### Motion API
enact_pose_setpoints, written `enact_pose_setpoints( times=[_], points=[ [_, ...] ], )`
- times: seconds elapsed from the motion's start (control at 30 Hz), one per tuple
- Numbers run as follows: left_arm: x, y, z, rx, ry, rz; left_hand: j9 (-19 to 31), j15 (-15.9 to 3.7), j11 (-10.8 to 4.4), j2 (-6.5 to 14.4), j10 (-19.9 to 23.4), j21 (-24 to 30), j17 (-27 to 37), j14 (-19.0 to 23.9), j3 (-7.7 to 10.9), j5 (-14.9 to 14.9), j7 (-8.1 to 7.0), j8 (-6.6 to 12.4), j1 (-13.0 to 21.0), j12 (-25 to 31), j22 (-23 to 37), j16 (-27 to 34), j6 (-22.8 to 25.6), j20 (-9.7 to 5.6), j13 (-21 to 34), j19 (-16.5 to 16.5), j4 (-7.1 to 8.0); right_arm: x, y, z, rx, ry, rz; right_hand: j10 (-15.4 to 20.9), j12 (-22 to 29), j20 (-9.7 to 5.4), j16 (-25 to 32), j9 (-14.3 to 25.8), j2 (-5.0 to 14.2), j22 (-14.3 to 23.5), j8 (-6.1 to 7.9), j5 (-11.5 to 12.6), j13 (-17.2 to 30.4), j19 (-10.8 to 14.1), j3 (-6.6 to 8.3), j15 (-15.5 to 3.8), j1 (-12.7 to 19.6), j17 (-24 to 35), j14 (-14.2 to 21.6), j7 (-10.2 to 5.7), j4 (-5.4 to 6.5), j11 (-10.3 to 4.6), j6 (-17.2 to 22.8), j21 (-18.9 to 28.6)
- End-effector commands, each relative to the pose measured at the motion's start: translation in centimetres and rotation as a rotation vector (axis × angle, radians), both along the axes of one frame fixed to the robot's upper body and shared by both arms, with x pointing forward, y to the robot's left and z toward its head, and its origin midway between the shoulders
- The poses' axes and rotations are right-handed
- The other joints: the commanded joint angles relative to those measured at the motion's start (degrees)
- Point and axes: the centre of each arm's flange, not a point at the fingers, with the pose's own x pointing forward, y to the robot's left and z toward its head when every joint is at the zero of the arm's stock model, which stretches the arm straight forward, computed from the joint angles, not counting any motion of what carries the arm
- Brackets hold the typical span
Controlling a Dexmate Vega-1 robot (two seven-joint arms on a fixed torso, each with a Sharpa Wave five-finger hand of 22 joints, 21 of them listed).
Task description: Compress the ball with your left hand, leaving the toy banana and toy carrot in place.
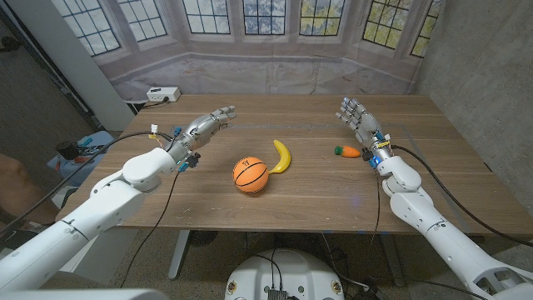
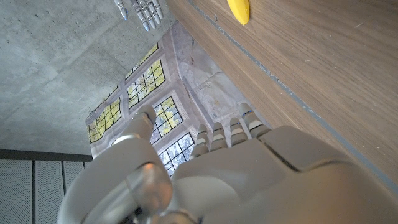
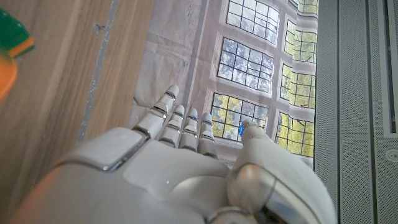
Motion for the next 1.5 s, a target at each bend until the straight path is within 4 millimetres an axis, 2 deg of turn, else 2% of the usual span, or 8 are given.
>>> enact_pose_setpoints(
  times=[0.03,0.23,0.4,0.47,0.6,0.8,0.9,1.5],
  points=[
    [-0.6,0.3,0.9,0.114,0.001,0.003,0.3,0.51,0.64,-0.6,-0.4,-0.4,0.3,-0.2,-0.19,0.4,1.02,0.0,0.2,0.1,0.2,0.0,-0.4,0.57,0.1,-0.2,-0.45,-0.2,-0.5,0.2,-0.003,-0.01,-0.009,-0.5,0.1,0.09,0.5,0.2,-0.28,0.3,-0.02,-0.2,0.2,0.4,0.25,0.03,0.2,0.2,0.1,0.19,-0.27,-0.01,0.2,0.1],
    [-1.1,0.1,1.4,0.197,0.006,0.007,0.3,0.52,0.97,-1.0,-1.2,-1.1,0.3,-0.8,-0.58,0.4,1.62,0.0,0.2,-0.1,0.2,-0.1,-0.9,1.48,0.2,-0.7,-0.52,-0.5,-0.8,0.2,-0.006,-0.016,-0.012,-0.5,0.1,0.06,0.5,0.2,-0.27,0.3,-0.02,-0.2,0.2,0.4,0.29,0.03,0.2,0.2,0.0,0.23,-0.37,-0.02,0.2,0.1],
    [-1.2,-0.3,1.5,0.271,0.014,-0.002,0.3,0.48,0.99,-1.2,-1.9,-1.6,0.3,-1.3,-0.9,0.5,2.09,-0.07,0.3,-0.1,0.2,-0.1,-1.8,0.78,0.2,-0.8,-0.59,-0.7,-1.1,0.3,-0.012,-0.012,-0.016,-0.5,0.1,0.09,0.6,0.2,-0.29,0.3,-0.03,-0.2,0.2,0.4,0.3,0.05,0.2,0.3,0.1,0.21,-0.44,0.02,0.1,0.1],
    [-1.4,-0.7,1.6,0.322,0.011,-0.001,0.3,0.78,1.33,-1.4,-2.2,-2.0,0.4,-1.5,-1.06,0.5,2.69,-0.15,0.4,-0.1,0.2,0.0,-2.4,0.94,0.2,-0.8,-0.65,-0.8,-1.2,0.3,-0.014,-0.013,-0.015,-0.4,0.1,0.09,0.6,0.2,-0.28,0.3,-0.03,-0.2,0.2,0.4,0.31,0.05,0.1,0.3,0.1,0.22,-0.46,0.03,0.1,0.1],
    [-1.7,-1.2,1.8,0.38,0.012,-0.01,0.3,0.46,1.09,-1.8,-2.9,-2.5,0.4,-1.9,-1.31,0.5,2.61,0.0,0.6,-0.1,0.2,0.0,-2.7,0.6,0.2,-0.9,-0.77,-0.8,-1.2,0.4,-0.019,-0.016,-0.013,-0.5,0.1,0.08,0.6,0.2,-0.28,0.3,-0.02,-0.2,0.2,0.4,0.32,0.07,0.1,0.3,0.1,0.18,-0.51,0.02,0.1,0.1],
    [-1.9,-1.8,2.1,0.412,0.034,-0.039,0.3,0.93,1.29,-2.0,-3.5,-3.2,0.4,-2.4,-1.47,0.5,3.38,-0.1,1.2,0.0,0.2,0.0,-4.1,1.03,0.3,-0.9,-0.96,-1.0,-1.4,0.4,-0.019,-0.019,-0.017,-0.5,0.1,0.1,0.6,0.2,-0.29,0.3,-0.03,-0.2,0.2,0.4,0.33,0.04,0.1,0.3,0.1,0.19,-0.58,-0.05,0.1,0.1],
    [-2.2,-2.3,2.5,0.471,0.023,-0.039,0.4,0.64,0.83,-2.3,-3.8,-3.5,0.4,-2.7,-1.49,0.5,2.88,-0.01,1.6,0.0,0.2,0.0,-4.4,0.49,0.3,-0.9,-1.11,-1.3,-1.6,0.2,-0.016,-0.02,-0.024,-0.5,0.1,0.09,0.6,0.2,-0.29,0.3,-0.03,-0.2,0.2,0.4,0.34,0.04,0.1,0.3,0.0,0.16,-0.61,0.03,0.1,0.1],
    [-3.0,-3.5,3.4,0.635,-0.016,-0.04,0.4,0.18,0.46,-3.5,-4.4,-4.6,0.5,-2.8,-1.5,0.5,3.15,0.31,3.8,0.3,0.2,0.3,-5.7,0.35,0.5,-0.6,-1.77,-2.0,-2.1,-0.4,0.0,-0.017,-0.046,-0.7,0.1,0.32,0.7,0.2,-0.28,0.3,-0.05,-0.2,0.2,0.4,0.38,0.0,-0.1,0.3,0.0,0.1,-0.78,0.03,0.0,0.1]
  ],
)
